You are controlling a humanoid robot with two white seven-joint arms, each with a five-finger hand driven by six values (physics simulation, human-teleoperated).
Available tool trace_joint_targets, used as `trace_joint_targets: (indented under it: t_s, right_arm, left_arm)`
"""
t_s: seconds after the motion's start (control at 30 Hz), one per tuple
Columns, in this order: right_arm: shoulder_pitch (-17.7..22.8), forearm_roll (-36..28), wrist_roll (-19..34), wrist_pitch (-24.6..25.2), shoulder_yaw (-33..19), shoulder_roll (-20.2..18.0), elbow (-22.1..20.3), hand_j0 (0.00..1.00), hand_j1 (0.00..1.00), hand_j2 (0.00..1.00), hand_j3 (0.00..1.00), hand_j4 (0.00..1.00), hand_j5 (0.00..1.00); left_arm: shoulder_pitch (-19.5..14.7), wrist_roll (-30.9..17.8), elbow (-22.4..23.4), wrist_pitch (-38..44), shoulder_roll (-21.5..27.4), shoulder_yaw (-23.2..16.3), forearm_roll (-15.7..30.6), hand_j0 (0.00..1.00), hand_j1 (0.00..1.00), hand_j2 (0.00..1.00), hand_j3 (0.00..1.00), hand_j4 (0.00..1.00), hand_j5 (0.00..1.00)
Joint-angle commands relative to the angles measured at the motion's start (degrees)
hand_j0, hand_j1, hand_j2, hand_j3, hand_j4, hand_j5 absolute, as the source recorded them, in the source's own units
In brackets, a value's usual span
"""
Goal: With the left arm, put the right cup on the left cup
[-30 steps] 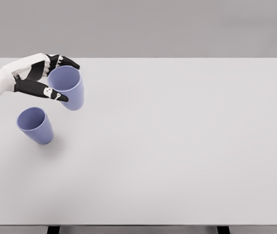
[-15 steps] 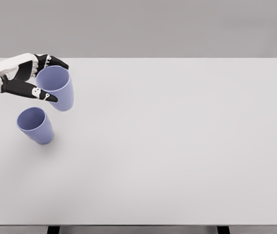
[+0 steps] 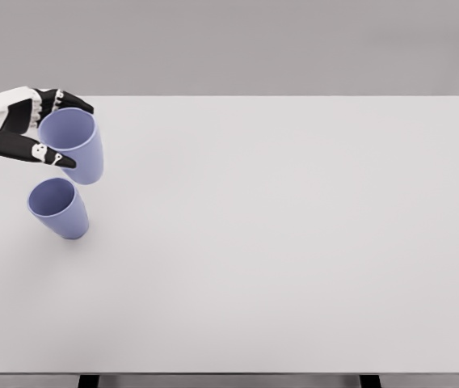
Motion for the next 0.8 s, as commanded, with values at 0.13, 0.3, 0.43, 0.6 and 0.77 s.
trace_joint_targets:
  t_s: [0.13, 0.3, 0.43, 0.6, 0.77]
  right_arm:
    - [0.0, 0.0, 0.0, 0.0, 0.0, 0.0, 0.0, 1.0, 1.0, 1.0, 1.0, 1.0, 1.0]
    - [0.0, 0.0, 0.0, 0.0, 0.0, 0.0, 0.0, 1.0, 1.0, 1.0, 1.0, 1.0, 1.0]
    - [0.0, 0.0, 0.0, 0.0, 0.0, 0.0, 0.0, 1.0, 1.0, 1.0, 1.0, 1.0, 1.0]
    - [0.0, 0.0, 0.0, 0.0, 0.0, 0.0, 0.0, 1.0, 1.0, 1.0, 1.0, 1.0, 1.0]
    - [0.0, 0.0, 0.0, 0.0, 0.0, 0.0, 0.0, 1.0, 1.0, 1.0, 1.0, 1.0, 1.0]
  left_arm:
    - [0.1, 0.0, 0.0, 0.0, 2.1, 0.1, 1.5, 0.69, 0.69, 0.69, 0.69, 0.69, 0.69]
    - [0.9, 0.0, 0.0, 0.0, 3.1, 0.1, 1.7, 0.69, 0.69, 0.69, 0.69, 0.69, 0.69]
    - [1.4, 0.0, 0.1, 0.0, 3.9, 0.1, 1.8, 0.69, 0.69, 0.69, 0.69, 0.69, 0.69]
    - [1.7, 0.0, 0.2, 0.1, 4.7, 0.1, 1.9, 0.69, 0.69, 0.69, 0.69, 0.69, 0.69]
    - [2.1, 0.0, 0.3, 0.1, 6.3, 0.1, 2.7, 0.69, 0.69, 0.69, 0.69, 0.69, 0.69]
